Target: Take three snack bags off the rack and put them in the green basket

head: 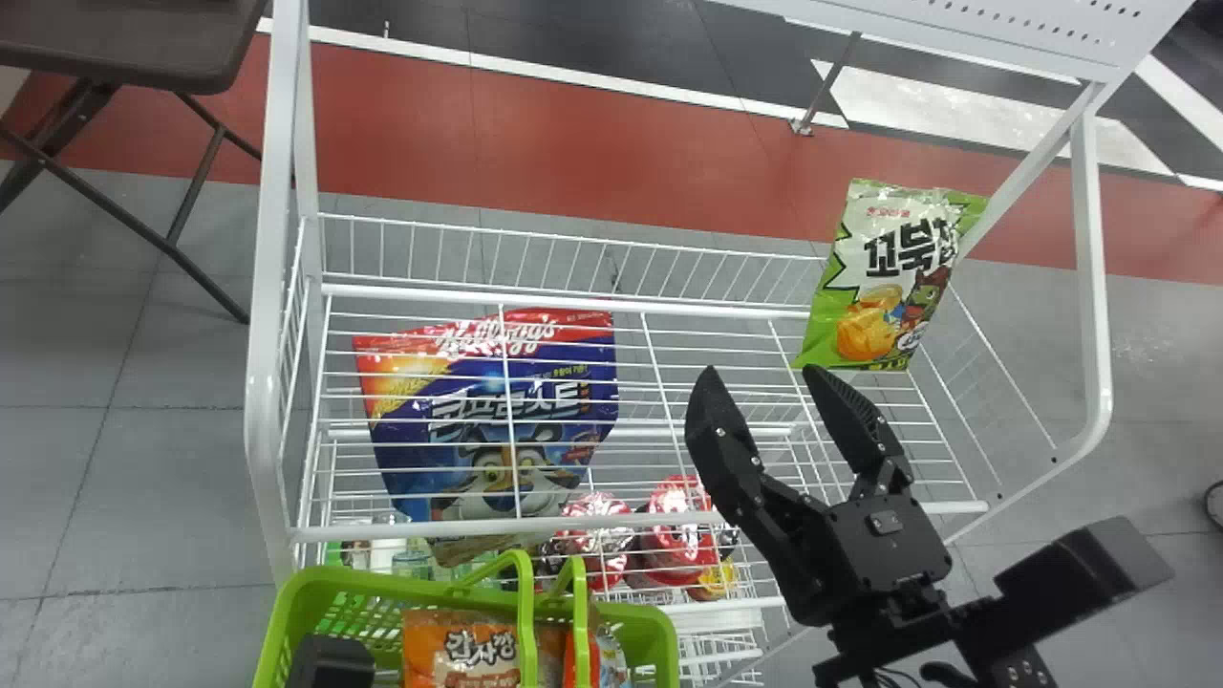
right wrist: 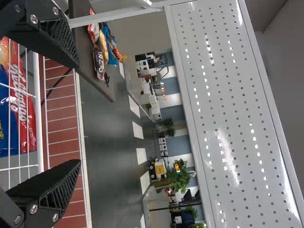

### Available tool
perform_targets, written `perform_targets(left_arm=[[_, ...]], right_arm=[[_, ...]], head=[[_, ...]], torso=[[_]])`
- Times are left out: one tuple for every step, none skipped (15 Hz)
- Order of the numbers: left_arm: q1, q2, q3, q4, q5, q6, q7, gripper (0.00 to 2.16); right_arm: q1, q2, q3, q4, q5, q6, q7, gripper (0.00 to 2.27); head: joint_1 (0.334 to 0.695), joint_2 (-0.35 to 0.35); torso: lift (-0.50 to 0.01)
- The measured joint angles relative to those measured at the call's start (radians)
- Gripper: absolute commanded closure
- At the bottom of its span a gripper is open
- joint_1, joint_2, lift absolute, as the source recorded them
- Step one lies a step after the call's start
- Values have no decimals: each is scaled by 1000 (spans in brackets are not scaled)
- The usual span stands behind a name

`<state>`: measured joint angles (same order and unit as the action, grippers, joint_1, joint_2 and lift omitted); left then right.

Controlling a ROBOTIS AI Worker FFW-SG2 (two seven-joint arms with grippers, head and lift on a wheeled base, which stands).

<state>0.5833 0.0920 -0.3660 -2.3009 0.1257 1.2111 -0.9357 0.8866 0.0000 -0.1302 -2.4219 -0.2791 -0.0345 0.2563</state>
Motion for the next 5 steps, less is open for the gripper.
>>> perform_targets(left_arm=[[0,0,0,0,0,0,0,1467],[0,0,1,0,1,1,0,1467],[0,0,2,0,3,2,0,1467],[0,0,3,0,4,3,0,1467],[0,0,4,0,4,3,0,1467]], right_arm=[[0,0,0,1,0,0,0,107],[-1,0,0,3,0,-2,0,107],[-2,0,0,6,0,-4,0,107],[-3,0,0,8,0,-5,0,107],[-3,0,-1,9,-1,-6,0,107]], head=[[695,-350],[695,-350],[695,-350],[695,-350],[695,-350]], torso=[[-26],[-26],[-26],[-26],[-26]])
